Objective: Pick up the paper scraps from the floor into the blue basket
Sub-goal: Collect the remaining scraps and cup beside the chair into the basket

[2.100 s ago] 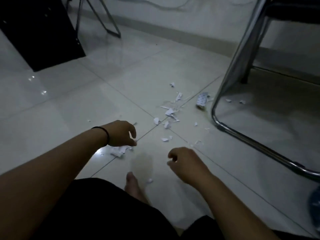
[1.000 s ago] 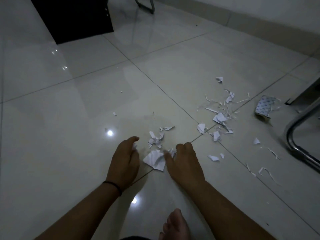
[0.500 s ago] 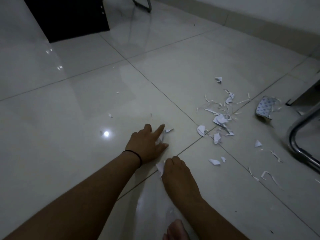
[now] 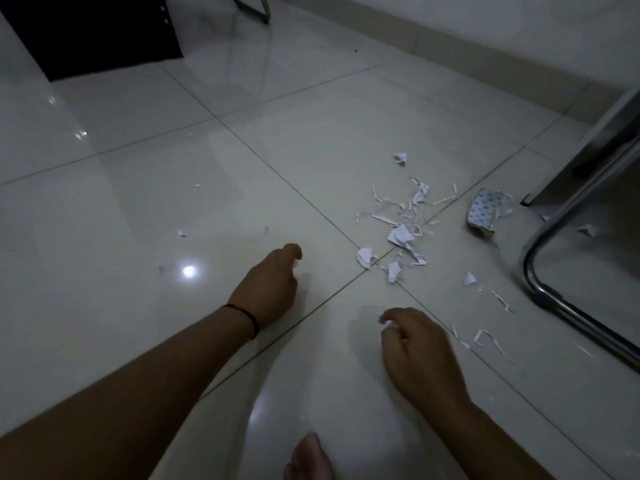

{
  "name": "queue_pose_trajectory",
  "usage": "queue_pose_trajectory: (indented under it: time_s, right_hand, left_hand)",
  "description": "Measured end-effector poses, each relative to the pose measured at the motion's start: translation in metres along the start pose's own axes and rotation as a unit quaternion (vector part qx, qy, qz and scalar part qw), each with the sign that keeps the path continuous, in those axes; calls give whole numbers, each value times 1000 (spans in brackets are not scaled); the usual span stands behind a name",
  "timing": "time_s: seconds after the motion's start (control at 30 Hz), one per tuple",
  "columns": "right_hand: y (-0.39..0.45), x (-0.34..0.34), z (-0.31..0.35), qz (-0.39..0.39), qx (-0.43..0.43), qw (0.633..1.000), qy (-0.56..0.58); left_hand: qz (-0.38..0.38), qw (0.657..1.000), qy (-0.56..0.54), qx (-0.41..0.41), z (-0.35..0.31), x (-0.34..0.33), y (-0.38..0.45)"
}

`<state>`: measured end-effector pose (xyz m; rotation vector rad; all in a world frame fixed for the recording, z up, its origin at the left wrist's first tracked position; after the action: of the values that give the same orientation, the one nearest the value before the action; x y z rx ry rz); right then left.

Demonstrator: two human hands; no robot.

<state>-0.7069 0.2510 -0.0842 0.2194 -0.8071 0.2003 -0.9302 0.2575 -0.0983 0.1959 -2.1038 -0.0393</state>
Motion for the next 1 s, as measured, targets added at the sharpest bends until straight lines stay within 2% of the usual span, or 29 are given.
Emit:
queue_pose_trajectory:
  time_s: [0.07, 0.17, 0.3, 0.4, 0.53, 0.63, 0.77, 0.87, 1.0]
  right_hand:
    - [3, 20, -17, -12, -31, 999, -33]
    - [6, 46, -46, -22, -75, 992, -104]
    - [13, 64, -82, -48, -126, 986, -93]
    - [16, 67, -104, -37, -162, 981, -95]
    - [12, 70, -125, -55, -192, 971, -135]
    - [6, 73, -131, -82, -209, 963, -148]
    - [-1, 60, -134, -42, -245, 949, -194]
    - [2, 54, -132, -46, -240, 946, -214]
    - [8, 47, -130, -31, -183, 947, -260]
  left_hand:
    - [16, 999, 22, -24, -19, 6, 16]
    - [83, 995, 54, -35, -53, 7, 39]
    - [155, 982, 96, -49, -92, -14, 53]
    - [169, 968, 157, -97, -107, -42, 45]
    - [192, 963, 155, -112, -101, -70, 28]
    - [180, 971, 130, -92, -97, -79, 23]
    - [194, 975, 105, -27, -91, -92, 17]
    - [213, 972, 99, -17, -91, -97, 19]
    - [221, 967, 103, -74, -100, -99, 17]
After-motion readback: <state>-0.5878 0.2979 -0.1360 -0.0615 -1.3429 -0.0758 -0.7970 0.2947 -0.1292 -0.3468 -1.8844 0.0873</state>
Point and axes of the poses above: each hand's wrist, its own y-axis towards the middle knuckle, its own x-axis out of the back of the hand, z = x × y, the point moved 4 cm from there along y, towards the middle knuckle, and after that the axes turned 6 degrees about -x, right-handed, at the moved point
